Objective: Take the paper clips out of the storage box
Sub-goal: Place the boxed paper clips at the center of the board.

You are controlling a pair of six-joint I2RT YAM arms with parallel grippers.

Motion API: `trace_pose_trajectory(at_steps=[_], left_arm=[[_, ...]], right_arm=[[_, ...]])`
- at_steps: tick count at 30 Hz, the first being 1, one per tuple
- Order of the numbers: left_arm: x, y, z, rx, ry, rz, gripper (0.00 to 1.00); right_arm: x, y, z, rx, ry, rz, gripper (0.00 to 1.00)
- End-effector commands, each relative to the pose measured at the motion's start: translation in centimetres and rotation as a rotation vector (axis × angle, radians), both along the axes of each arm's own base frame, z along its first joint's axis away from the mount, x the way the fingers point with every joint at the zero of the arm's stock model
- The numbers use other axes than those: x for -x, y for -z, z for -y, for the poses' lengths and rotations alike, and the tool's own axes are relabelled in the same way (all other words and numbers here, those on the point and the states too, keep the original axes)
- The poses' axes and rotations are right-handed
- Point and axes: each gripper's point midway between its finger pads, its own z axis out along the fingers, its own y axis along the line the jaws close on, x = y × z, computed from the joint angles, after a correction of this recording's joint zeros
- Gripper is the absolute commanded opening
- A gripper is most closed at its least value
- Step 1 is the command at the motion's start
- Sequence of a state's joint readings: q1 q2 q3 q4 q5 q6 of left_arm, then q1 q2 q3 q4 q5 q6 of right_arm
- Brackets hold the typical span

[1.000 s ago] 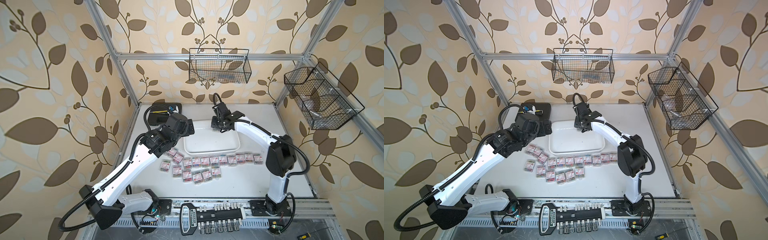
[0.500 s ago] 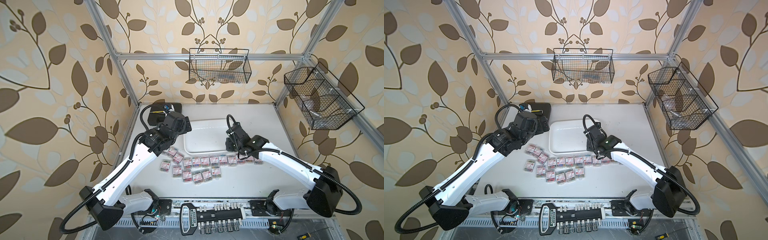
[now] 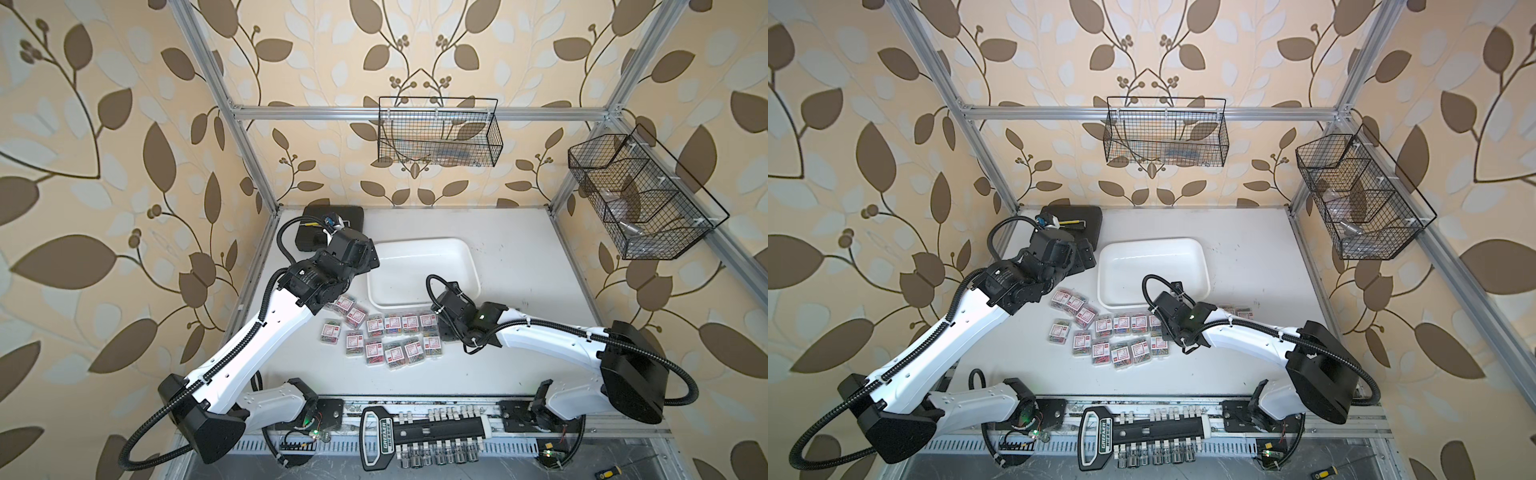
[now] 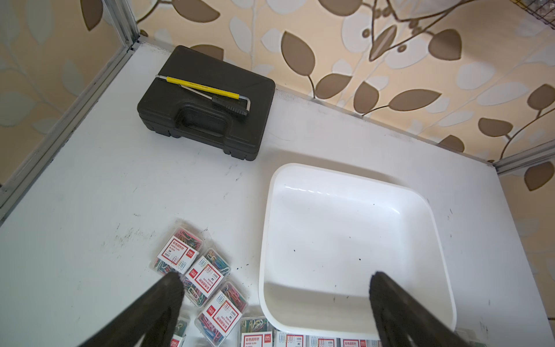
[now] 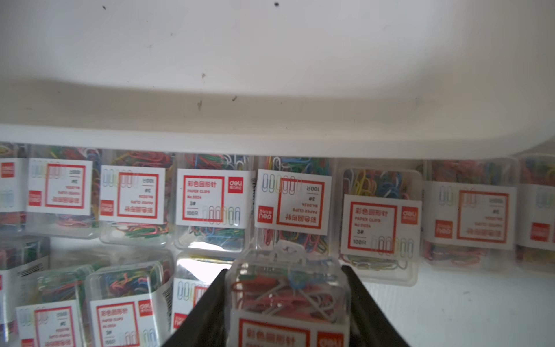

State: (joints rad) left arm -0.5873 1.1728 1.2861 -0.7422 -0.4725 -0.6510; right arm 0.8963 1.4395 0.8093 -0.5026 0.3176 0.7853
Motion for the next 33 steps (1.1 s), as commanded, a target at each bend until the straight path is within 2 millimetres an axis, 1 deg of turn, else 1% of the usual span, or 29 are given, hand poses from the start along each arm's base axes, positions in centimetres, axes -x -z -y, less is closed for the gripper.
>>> trace_pose_trajectory(at_steps=[1,8,11,15,19,21,25,29,33], left_arm=[[0.5,-0.5,-1.5,-0.014,-0.048,0.015,0.99],[0.6,-0.5,-1.8,-0.024,-0.056,0.011,0.99],[0.6,-0.4,-1.8,-0.025,-0.057,0.007,0.99],[0.4,-0.5,-1.7,-0.028,-0.055,0.008,0.99],[0.3,-0.4,-1.6,-0.028,-0.053,0.007,0.99],[0.2,-0.3,-1.4,-0.026,-0.051,0.004,0.99],[0.0,0.0,-1.2,-0.021,-0.05,-0.004,0.99],[-0.2,0.1,-1.0,-0.019,-0.048,-0.009,0.99],[-0.3,-0.1,-0.9,-0.018,-0.047,-0.007,0.99]], right_arm=[[0.4,2.0,-0.1,-0.026,0.023,-0.03,0.38],[1.4,3.7,-0.5,-0.022,-0.004,-0.049,0.41],[1.6,3.8,-0.3,-0.022,-0.002,-0.051,0.43],[1.7,2.5,0.1,-0.023,0.007,-0.02,0.43],[1.8,0.9,0.9,-0.047,0.013,0.016,0.47],[2.0,0.6,1.2,-0.049,0.012,0.021,0.48],[2.5,1.6,1.6,-0.044,0.013,0.001,0.48],[2.6,2.6,1.1,-0.051,0.006,-0.018,0.48],[2.5,3.2,0.4,-0.061,-0.002,-0.029,0.51]])
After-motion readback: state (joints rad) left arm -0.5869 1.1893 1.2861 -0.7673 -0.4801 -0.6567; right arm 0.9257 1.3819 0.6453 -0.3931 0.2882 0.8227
